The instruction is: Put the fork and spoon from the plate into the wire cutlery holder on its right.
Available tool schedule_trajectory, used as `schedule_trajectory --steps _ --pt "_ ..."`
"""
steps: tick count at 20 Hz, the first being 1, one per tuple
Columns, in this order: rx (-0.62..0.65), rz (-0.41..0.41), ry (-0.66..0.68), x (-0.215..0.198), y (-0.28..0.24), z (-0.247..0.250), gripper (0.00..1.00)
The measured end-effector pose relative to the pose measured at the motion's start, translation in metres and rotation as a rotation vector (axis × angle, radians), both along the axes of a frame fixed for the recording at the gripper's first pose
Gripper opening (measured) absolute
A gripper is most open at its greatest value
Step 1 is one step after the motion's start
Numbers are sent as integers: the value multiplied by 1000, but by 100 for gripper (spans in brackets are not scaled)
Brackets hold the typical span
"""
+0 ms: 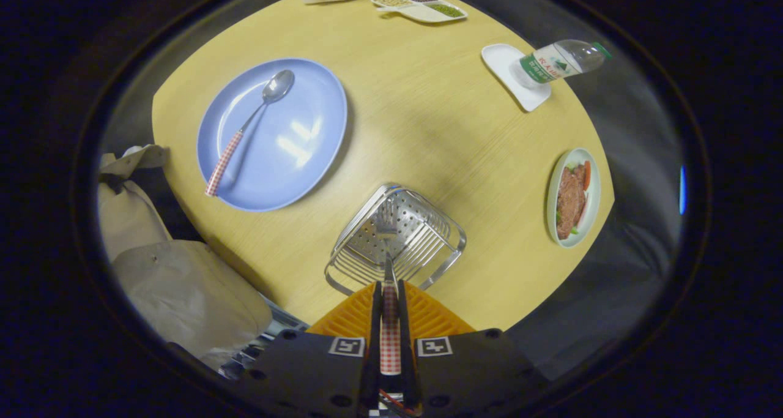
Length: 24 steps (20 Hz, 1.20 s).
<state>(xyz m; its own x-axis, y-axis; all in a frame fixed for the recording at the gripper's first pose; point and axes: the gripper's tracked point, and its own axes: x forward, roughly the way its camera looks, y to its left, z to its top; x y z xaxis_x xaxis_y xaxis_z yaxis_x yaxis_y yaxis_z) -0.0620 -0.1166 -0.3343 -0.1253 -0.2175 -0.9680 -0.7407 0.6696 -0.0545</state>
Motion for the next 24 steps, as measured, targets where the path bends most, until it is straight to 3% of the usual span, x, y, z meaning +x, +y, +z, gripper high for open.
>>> schedule_trajectory --steps 4,7,12,17,24 --pt "30 -13 -90 10 1 6 45" --pt "92 -64 -188 20 12 20 48" --pt "244 -219 -397 28 46 38 100" --pt "383 -324 -595 28 85 54 99" --pt "487 -395 -679 3 142 34 99"
